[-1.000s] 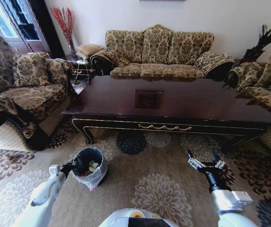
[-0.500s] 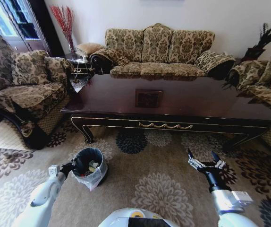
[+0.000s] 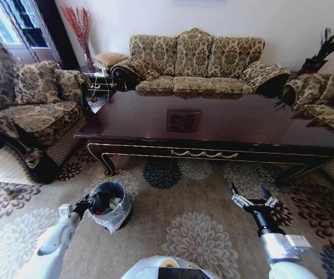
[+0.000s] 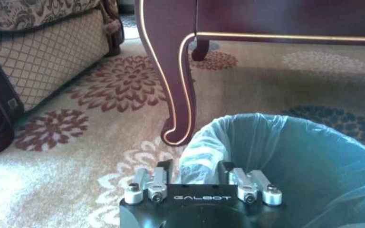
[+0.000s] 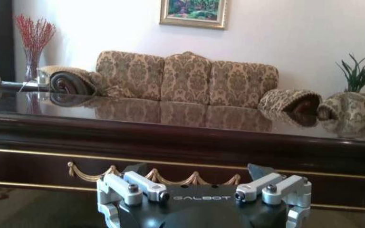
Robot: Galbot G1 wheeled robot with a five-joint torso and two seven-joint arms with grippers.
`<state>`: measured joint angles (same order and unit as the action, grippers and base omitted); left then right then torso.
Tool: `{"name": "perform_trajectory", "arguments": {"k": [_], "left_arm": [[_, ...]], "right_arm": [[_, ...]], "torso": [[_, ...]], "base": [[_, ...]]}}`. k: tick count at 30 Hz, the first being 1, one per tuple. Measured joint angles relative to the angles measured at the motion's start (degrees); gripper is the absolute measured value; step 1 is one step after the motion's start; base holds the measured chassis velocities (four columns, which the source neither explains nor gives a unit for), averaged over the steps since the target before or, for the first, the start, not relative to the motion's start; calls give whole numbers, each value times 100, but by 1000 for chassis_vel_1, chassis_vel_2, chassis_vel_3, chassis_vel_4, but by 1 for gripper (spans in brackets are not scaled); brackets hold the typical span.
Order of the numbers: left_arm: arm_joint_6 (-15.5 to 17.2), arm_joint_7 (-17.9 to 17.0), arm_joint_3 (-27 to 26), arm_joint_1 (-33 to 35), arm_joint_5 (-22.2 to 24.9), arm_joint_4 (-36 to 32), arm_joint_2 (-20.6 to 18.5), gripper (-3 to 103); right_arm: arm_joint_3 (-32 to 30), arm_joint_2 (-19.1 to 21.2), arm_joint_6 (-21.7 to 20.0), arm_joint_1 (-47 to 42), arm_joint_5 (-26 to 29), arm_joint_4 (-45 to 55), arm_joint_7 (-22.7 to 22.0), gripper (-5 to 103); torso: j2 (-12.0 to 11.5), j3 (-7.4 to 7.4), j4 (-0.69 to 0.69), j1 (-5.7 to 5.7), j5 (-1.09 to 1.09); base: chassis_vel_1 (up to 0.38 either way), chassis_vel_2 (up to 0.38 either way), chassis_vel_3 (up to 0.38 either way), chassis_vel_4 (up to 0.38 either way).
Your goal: Move to the front of the table and place the trash on the table into the trash bin.
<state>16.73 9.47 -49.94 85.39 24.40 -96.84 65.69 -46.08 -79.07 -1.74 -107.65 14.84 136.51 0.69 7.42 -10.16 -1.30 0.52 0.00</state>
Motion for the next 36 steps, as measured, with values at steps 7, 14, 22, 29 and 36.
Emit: {"name": "perform_trajectory", "arguments": {"k": [7, 14, 22, 29, 36], "left_arm": [[-415, 7, -115, 68, 109, -50, 46, 72], [-954, -174, -410, 234, 67, -506, 325, 97], [-1106, -257, -726, 895, 197, -1969, 886, 100], [-1312, -413, -452, 1600, 235, -3176, 1426, 100], [-1304, -451, 182, 1825, -78, -3749, 1558, 100]], "right_arm": [[0, 0, 0, 0, 0, 0, 0, 100], [0, 0, 0, 0, 0, 0, 0, 100], [0, 0, 0, 0, 0, 0, 0, 100], [-1, 0, 0, 0, 0, 0, 0, 100], [0, 0, 0, 0, 0, 0, 0, 100]], "torso": [[14, -10, 0, 4, 0], [23, -17, -1, 6, 0], [31, -23, 0, 8, 2], [35, -26, 0, 9, 1], [39, -28, 0, 11, 1]], "base": [[0, 0, 0, 0], [0, 0, 0, 0], [0, 0, 0, 0], [0, 0, 0, 0], [0, 0, 0, 0]]}}
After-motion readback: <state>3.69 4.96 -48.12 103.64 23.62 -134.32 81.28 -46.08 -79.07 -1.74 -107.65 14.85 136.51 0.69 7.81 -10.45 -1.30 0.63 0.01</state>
